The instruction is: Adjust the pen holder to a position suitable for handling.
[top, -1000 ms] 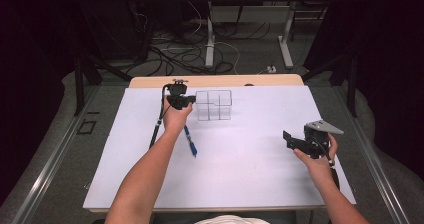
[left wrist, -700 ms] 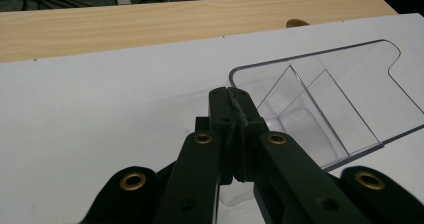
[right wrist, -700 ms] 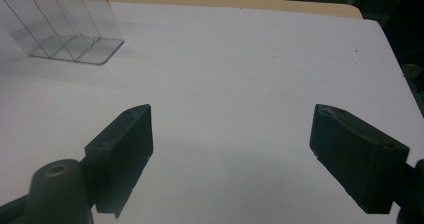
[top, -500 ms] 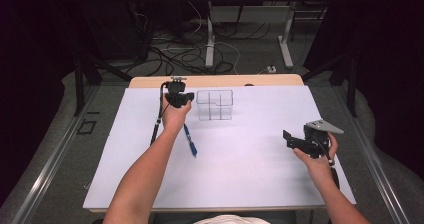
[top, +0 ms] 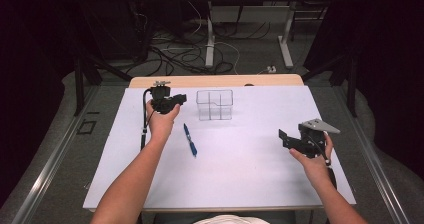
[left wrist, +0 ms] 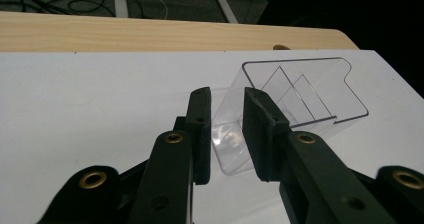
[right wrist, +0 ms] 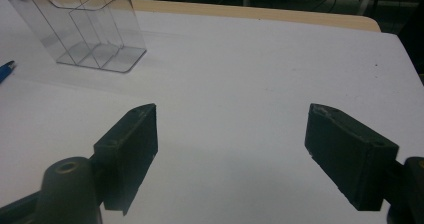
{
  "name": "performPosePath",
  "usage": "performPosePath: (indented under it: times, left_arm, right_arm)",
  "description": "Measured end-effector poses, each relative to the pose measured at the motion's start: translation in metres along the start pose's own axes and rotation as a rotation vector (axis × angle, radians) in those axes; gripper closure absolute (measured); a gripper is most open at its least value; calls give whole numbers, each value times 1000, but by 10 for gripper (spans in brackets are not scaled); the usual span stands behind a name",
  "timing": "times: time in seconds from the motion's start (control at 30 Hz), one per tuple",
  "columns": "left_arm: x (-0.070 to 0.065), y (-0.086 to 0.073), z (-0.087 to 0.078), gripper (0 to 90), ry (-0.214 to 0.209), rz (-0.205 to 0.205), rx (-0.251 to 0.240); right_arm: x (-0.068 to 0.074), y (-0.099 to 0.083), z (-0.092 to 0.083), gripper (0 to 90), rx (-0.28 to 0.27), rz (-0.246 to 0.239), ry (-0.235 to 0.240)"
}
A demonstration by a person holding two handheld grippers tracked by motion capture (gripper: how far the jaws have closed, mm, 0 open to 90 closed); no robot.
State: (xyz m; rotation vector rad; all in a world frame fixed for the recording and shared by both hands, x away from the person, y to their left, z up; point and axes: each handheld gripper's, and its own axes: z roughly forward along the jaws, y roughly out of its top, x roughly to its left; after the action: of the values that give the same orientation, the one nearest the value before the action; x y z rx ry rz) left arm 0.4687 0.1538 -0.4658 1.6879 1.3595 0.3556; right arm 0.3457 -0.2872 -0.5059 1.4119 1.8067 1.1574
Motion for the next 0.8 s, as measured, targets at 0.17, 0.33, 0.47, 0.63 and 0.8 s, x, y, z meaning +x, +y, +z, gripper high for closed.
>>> performPosePath:
  times: [0.17, 0.33, 0.47, 0.63, 0.8]
  left_arm:
    - [4, -8, -14, 626, -21, 4, -38]
    - [8, -16, -28, 488, -10, 11, -33]
    - [9, -23, -36, 408, -8, 8, -66]
    - [10, -32, -50, 351, -27, 17, -97]
    - [10, -42, -61, 295, -35, 21, -97]
  right_arm:
    - [5, 1, 3, 145, -10, -10, 9]
    - [7, 2, 3, 136, -6, -5, 8]
    - [8, 3, 4, 116, 13, -7, 11]
    - [12, 5, 2, 90, 37, -24, 16]
    - [21, 8, 4, 87, 59, -3, 36]
